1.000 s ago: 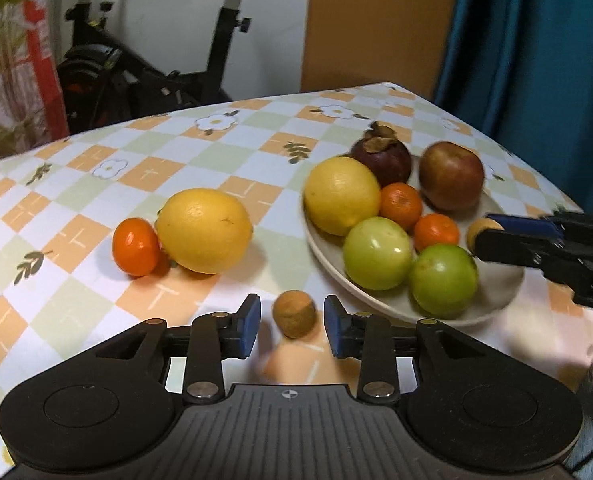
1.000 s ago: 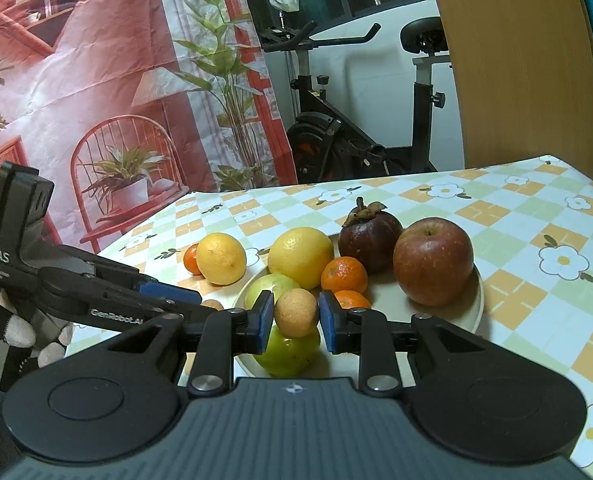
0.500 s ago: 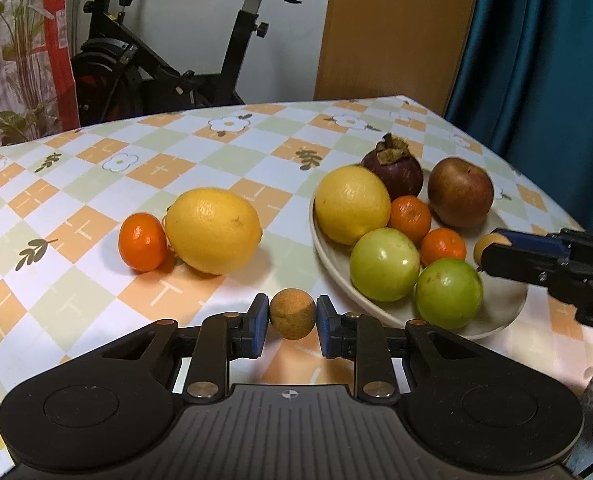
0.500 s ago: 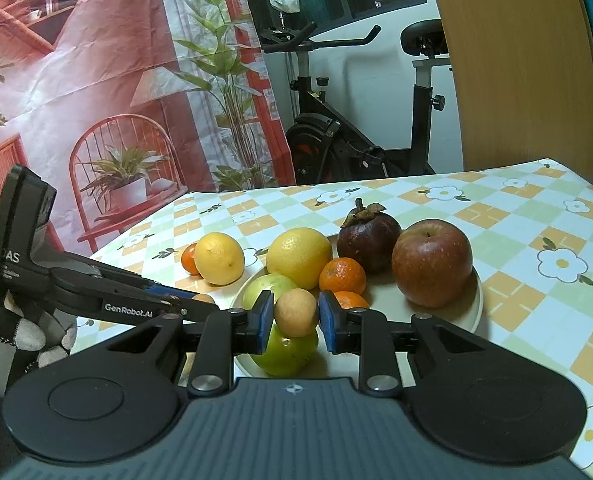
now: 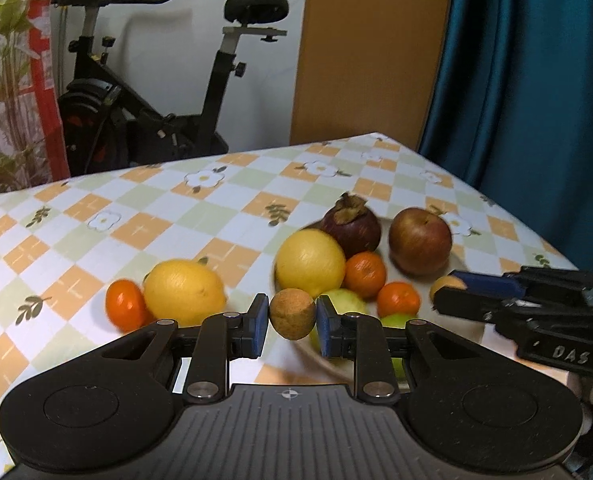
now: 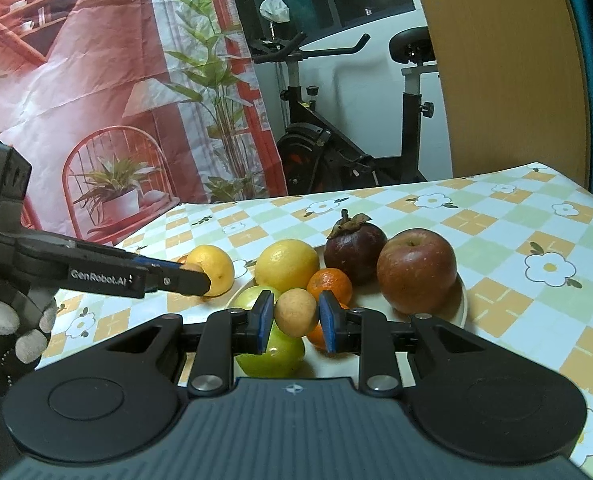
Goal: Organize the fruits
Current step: 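Lower small brown fruits onto the plate with the right tool while the left releases its own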
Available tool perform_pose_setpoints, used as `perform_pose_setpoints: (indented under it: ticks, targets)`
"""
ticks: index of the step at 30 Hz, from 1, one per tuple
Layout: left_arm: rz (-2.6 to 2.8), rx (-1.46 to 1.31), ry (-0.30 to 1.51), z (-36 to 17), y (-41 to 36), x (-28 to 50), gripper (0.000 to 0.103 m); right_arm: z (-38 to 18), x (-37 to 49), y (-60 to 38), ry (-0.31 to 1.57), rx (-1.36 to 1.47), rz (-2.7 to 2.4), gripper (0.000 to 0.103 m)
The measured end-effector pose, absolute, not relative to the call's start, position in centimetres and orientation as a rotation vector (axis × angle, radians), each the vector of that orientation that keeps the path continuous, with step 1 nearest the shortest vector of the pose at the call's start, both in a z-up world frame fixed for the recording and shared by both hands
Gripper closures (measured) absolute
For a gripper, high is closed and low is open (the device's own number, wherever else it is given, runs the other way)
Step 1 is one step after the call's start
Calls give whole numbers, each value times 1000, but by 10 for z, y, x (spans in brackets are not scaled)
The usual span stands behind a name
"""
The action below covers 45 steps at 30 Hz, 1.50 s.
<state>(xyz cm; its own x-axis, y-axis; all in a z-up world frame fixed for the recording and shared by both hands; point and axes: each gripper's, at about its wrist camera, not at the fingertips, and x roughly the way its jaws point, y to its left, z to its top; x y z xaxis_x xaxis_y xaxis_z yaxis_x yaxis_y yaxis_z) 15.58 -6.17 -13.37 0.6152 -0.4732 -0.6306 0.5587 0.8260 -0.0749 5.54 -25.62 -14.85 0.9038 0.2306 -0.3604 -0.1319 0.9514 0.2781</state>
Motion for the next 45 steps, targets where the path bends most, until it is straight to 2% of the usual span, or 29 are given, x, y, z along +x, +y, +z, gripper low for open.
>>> perform_pose_setpoints:
  ticks: [23, 45]
  targets:
    - [-733, 140, 683, -128, -116, 164, 76, -163, 56, -293, 415, 359, 21, 76]
    - [-756, 215, 757, -151, -162, 185, 76, -167, 69, -280, 457, 251, -3, 76]
